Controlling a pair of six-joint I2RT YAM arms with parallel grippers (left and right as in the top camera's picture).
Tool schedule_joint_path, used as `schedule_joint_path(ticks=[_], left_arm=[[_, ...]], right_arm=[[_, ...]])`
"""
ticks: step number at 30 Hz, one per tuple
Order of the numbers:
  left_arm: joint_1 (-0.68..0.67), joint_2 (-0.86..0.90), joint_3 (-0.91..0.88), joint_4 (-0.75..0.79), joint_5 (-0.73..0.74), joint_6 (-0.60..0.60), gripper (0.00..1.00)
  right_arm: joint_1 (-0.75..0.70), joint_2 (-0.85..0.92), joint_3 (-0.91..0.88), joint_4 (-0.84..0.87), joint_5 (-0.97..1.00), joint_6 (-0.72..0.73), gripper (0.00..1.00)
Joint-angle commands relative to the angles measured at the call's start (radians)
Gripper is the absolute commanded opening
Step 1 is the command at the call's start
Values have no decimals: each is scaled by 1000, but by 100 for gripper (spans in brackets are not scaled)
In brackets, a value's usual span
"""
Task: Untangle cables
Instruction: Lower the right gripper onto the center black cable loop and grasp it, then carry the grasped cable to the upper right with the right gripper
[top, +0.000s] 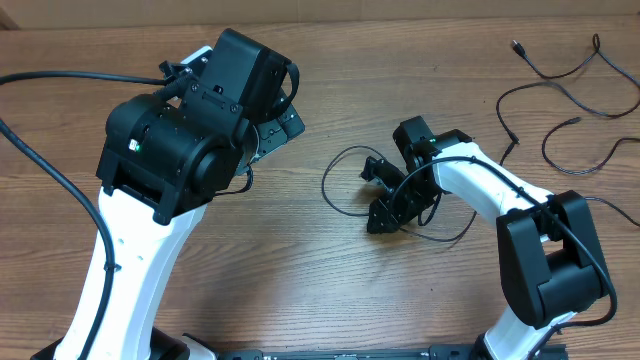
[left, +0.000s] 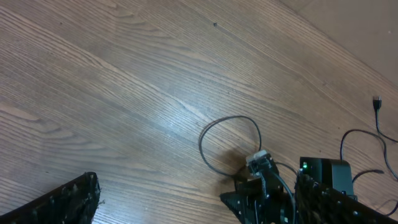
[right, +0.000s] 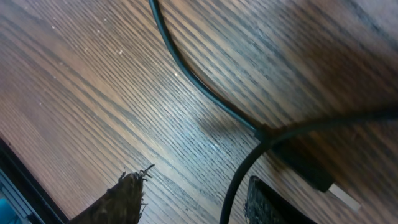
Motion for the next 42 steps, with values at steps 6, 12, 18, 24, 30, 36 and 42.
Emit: schedule_joint_path(ticks=[6, 12, 18, 24, 30, 36, 42], left_arm=[[0, -3, 3, -2, -21, 19, 100], [0, -3, 3, -2, -21, 19, 100], [0, -3, 3, -2, -21, 19, 100], [0, -3, 3, -2, -21, 19, 100], [0, -3, 3, -2, -21, 19, 100], [0, -3, 3, -2, -21, 19, 100], [0, -3, 3, -2, -21, 19, 100]], right_arm=[[3, -1, -26, -6, 29, 0, 53], [3, -1, -92, 44, 29, 0, 46], [3, -1, -96, 70, 28, 3, 26], [3, -1, -94, 80, 18, 5, 4], [3, -3, -20, 33, -39, 53, 4], [3, -19, 260, -220, -47, 53, 4], [3, -20, 630, -420, -47, 66, 4]])
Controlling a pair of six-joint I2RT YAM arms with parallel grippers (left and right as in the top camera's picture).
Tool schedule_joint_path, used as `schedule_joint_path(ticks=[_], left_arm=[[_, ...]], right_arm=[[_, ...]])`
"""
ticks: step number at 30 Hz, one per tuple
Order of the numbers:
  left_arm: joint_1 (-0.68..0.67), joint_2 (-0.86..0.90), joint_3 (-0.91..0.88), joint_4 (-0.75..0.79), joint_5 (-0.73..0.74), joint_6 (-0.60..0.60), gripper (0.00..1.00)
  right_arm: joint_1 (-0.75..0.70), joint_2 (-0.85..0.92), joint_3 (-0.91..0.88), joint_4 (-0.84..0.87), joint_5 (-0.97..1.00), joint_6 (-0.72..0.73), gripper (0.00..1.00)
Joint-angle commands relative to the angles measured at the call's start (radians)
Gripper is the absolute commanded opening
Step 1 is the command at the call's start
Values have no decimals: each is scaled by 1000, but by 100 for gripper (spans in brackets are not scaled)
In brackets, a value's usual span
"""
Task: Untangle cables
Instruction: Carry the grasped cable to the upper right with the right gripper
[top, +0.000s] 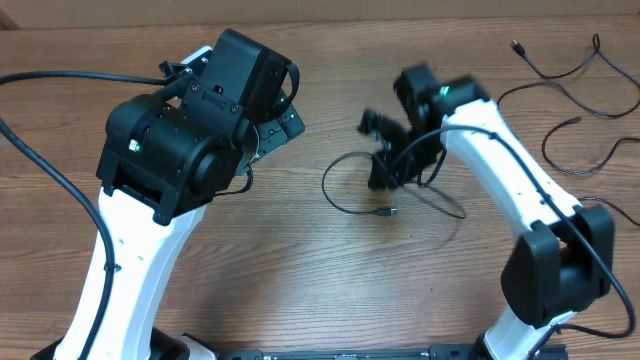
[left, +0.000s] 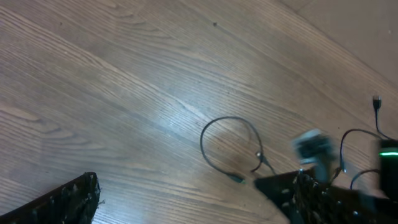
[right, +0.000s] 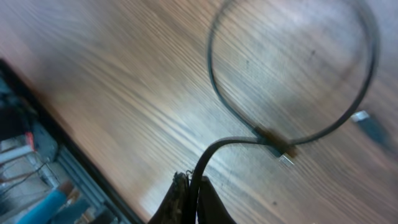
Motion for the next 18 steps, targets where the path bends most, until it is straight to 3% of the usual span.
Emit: schedule_joint_path(ticks=[1, 10, 18], left_arm=[[0, -3, 3, -2, -21, 19, 100], [0, -3, 3, -2, -21, 19, 100], [0, -3, 3, -2, -21, 19, 100]], right_arm=[[2, -22, 234, -72, -17, 33, 4], [2, -22, 616, -140, -17, 220, 4], [2, -43, 720, -138, 51, 295, 4]])
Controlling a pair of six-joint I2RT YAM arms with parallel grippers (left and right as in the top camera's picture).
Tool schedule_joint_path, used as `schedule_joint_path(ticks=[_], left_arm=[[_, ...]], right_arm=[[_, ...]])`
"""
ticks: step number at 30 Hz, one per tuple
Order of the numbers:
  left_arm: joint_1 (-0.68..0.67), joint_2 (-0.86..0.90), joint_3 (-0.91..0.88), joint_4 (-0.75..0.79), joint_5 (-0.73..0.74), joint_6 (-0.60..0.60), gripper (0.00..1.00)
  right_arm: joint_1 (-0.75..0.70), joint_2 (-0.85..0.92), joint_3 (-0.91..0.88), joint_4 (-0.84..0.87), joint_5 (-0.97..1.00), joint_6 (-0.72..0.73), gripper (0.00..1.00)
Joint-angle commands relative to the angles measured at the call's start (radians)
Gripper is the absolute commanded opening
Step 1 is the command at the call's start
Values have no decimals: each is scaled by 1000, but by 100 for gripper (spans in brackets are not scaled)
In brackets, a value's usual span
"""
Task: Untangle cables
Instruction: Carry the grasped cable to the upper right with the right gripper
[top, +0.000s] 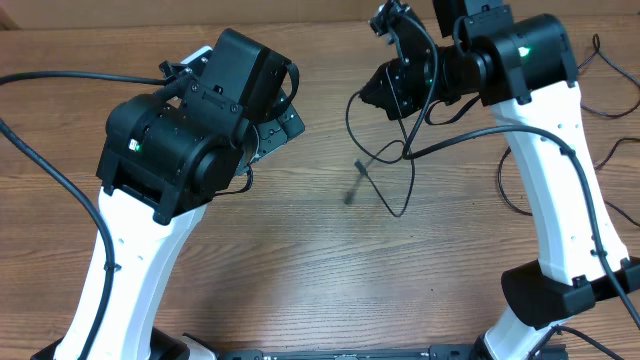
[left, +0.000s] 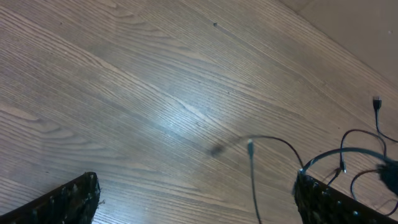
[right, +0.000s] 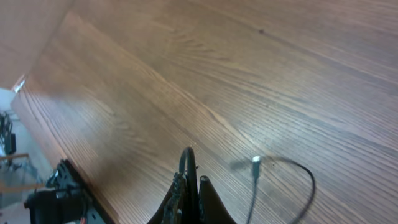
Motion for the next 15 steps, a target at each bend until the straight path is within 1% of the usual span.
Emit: schedule_joint_path(ticks=[1, 10, 12, 15], left_arm=[[0, -3, 3, -2, -21, 19, 100], [0, -3, 3, -2, -21, 19, 100], [0, -3, 3, -2, -21, 19, 100], [0, -3, 3, -2, -21, 19, 100]], right_arm=[[2, -45, 38, 13, 87, 97, 4], [2, -133, 38, 37, 414, 315, 4], [-4, -153, 37, 33, 456, 358, 4], [-28, -181, 37, 26, 462, 392, 4]])
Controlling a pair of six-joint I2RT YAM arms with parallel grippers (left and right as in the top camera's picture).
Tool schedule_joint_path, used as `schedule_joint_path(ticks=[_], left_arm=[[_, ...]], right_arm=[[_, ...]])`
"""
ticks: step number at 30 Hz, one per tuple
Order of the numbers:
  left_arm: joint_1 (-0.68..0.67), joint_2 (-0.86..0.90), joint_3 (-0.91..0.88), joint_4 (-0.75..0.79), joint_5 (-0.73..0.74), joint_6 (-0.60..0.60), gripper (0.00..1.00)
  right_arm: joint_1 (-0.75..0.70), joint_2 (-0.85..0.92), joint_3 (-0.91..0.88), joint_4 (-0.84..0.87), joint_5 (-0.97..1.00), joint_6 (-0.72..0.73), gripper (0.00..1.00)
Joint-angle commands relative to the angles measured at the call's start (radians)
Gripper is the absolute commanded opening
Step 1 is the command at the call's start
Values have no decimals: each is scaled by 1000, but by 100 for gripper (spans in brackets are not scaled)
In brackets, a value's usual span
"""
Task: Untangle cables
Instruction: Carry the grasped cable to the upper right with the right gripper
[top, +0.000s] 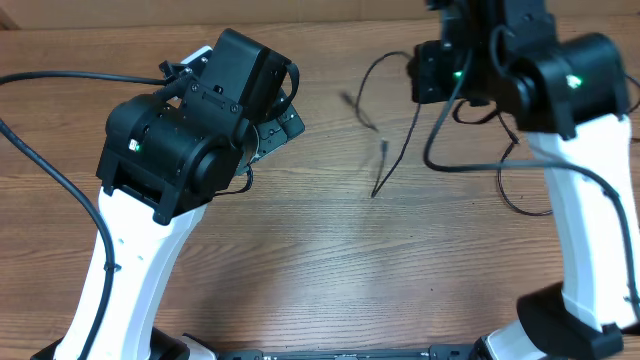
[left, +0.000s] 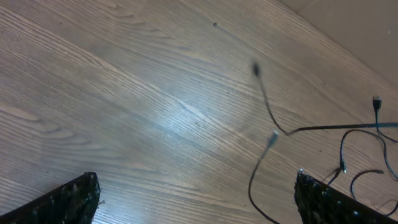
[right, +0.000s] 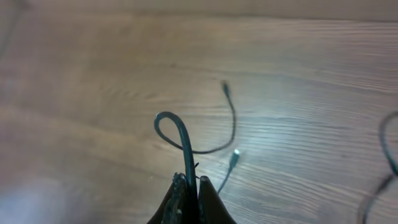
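Note:
A thin black cable (top: 395, 140) hangs in the air over the middle of the wooden table (top: 300, 260), its two plug ends dangling free. My right gripper (right: 191, 190), raised high above the table, is shut on this cable; a small loop (right: 171, 124) stands just beyond its fingertips and both plugs swing below. In the overhead view the right gripper (top: 440, 75) sits at the back, right of centre. My left gripper (left: 196, 208) is open wide and holds nothing, well left of the cable (left: 267, 112). From overhead the left gripper (top: 283, 120) is partly hidden by its arm.
More black cables (left: 373, 109) lie at the table's far right, with one strand (top: 520, 205) showing under my raised right arm. The big left arm (top: 170, 150) fills the left side of the table. A pale wall runs along the back edge.
My right gripper has moved further right and up with the cable. The cable's loop has opened out and both plug ends now swing free above the wood.
My right gripper was open, low on the table over a looped cable. It was then shut on the cable, a little above the wood, later lifted high at the back, and now higher and further right. The left arm has stayed still and open.

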Motion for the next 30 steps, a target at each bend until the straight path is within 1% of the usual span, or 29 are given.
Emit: schedule_joint_path(ticks=[1, 5, 15, 30], left_arm=[[0, -3, 3, -2, -21, 19, 100], [0, -3, 3, -2, -21, 19, 100], [0, -3, 3, -2, -21, 19, 100], [0, -3, 3, -2, -21, 19, 100]], right_arm=[[-35, -71, 29, -4, 86, 100, 4], [-97, -101, 29, -39, 82, 128, 4], [-279, -166, 29, -136, 82, 128, 4], [-502, -168, 26, -204, 84, 119, 4]])
